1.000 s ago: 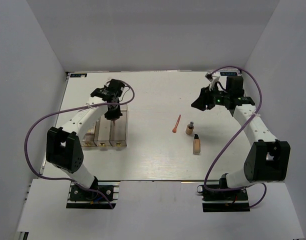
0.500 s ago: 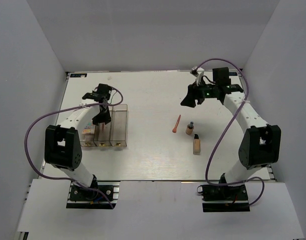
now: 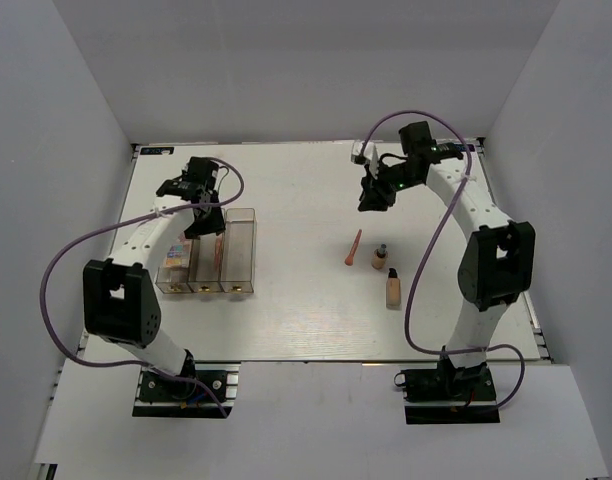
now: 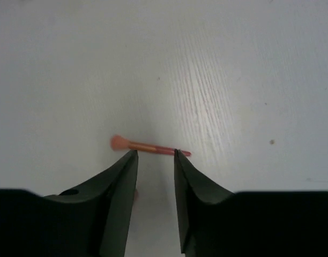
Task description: Organize the makeup
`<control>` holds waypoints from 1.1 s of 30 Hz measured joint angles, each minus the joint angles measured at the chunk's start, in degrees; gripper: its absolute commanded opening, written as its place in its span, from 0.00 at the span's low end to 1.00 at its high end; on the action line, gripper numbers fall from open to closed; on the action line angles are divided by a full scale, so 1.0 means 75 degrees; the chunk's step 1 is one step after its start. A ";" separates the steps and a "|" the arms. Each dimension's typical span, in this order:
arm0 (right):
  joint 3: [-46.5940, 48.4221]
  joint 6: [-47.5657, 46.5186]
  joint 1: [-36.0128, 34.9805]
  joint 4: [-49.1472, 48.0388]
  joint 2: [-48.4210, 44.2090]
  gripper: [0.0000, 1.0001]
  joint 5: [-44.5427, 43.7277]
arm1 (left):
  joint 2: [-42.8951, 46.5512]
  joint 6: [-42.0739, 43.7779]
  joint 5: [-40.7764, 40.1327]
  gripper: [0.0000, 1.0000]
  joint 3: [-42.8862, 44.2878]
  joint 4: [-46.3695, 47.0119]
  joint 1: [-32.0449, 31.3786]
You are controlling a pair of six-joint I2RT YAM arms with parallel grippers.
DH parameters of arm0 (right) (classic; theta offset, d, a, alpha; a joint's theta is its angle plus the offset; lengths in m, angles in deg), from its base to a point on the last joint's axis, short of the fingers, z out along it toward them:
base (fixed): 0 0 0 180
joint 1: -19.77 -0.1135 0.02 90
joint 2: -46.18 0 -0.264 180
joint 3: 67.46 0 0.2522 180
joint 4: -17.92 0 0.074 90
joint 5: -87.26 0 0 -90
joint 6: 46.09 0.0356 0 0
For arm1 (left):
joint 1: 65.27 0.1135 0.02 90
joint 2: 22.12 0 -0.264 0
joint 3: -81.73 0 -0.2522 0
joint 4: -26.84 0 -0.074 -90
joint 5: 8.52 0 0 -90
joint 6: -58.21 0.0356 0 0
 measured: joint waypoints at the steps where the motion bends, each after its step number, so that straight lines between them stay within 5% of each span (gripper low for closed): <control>1: 0.0268 -0.0988 0.0000 0.0525 0.0192 0.32 -0.0050 | 0.0137 -0.0017 0.0154 0.54 0.0003 0.0015 -0.0006; 4: 0.1058 -0.2967 -0.0003 0.1518 0.0813 0.30 -0.0248 | 0.0799 -0.0079 0.0650 0.54 -0.0017 0.0114 -0.0047; 8: 0.1262 -0.5345 -0.0067 0.2483 0.1373 0.43 -0.0822 | 0.2119 -0.0274 0.1550 0.71 -0.0370 0.0597 -0.0061; 13: 0.1174 -0.6895 -0.0335 0.2634 0.1647 0.57 -0.1469 | 0.3238 -0.0595 0.2372 0.78 -0.0868 0.0883 -0.0137; 16: 0.1416 -0.7461 -0.0583 0.2801 0.1967 0.63 -0.1635 | 0.3468 -0.0740 0.2632 0.79 -0.1032 0.0886 -0.0143; 33: 0.1547 -0.8763 -0.1349 0.2990 0.3008 0.59 -0.2891 | 0.4398 -0.1346 0.2827 0.80 -0.1612 0.0787 -0.0143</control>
